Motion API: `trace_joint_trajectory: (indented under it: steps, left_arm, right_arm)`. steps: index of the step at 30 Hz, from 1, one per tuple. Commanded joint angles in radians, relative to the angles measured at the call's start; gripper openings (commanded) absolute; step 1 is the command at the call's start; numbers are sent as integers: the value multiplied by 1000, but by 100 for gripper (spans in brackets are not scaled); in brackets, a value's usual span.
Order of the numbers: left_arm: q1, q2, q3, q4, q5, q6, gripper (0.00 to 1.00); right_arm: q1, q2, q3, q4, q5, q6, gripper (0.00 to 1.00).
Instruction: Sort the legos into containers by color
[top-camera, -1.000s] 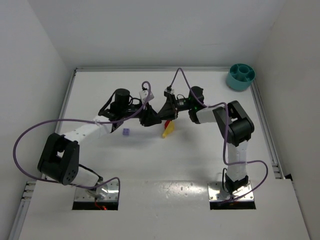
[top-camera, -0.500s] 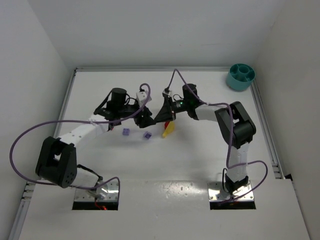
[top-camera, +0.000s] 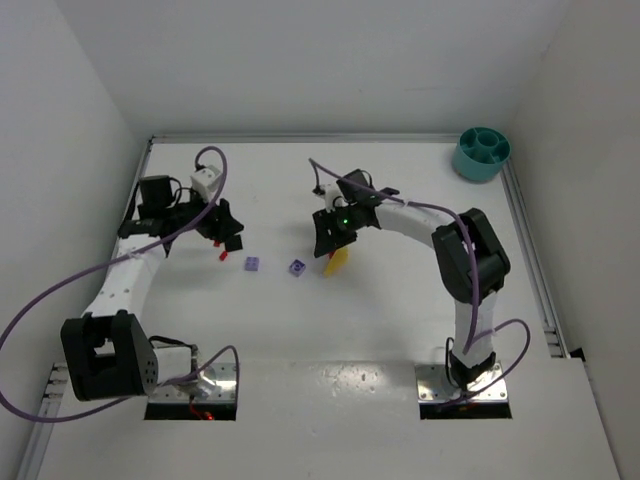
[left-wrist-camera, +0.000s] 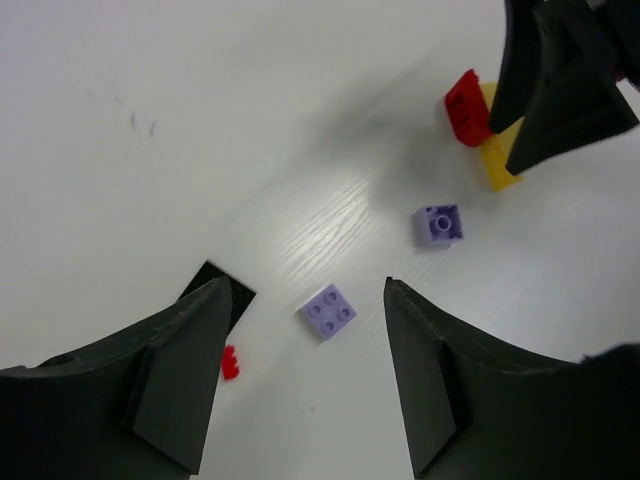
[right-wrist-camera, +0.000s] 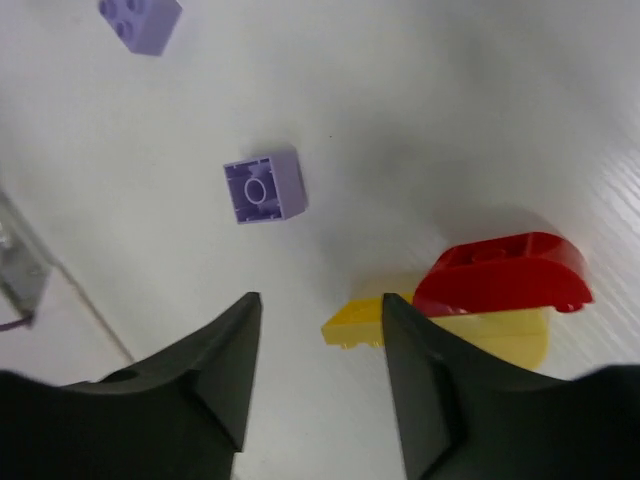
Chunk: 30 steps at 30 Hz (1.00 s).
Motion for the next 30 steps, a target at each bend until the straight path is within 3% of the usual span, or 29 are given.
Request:
trace_joint_trajectory:
  steps: [1,5,19,24,30]
  left_arm:
    - [93,-4,-5,-81,54,44,68]
    - [160,-4,-5,-119,92,83,71]
    - [239,24,-5,-173,167,180,71]
    - [259,24,-5,-191,177,202,72]
    - [268,33,-5,-191,196,223,72]
  right_arm:
    - [90,13,50,-45,173,-113,56]
    - [159,24,83,-45,249,-144,67]
    - [275,124,189,-43,428,-254,81]
    - [284,174,240,-72,418,-263,81]
    - [284,194,249,-82,408,-263,73]
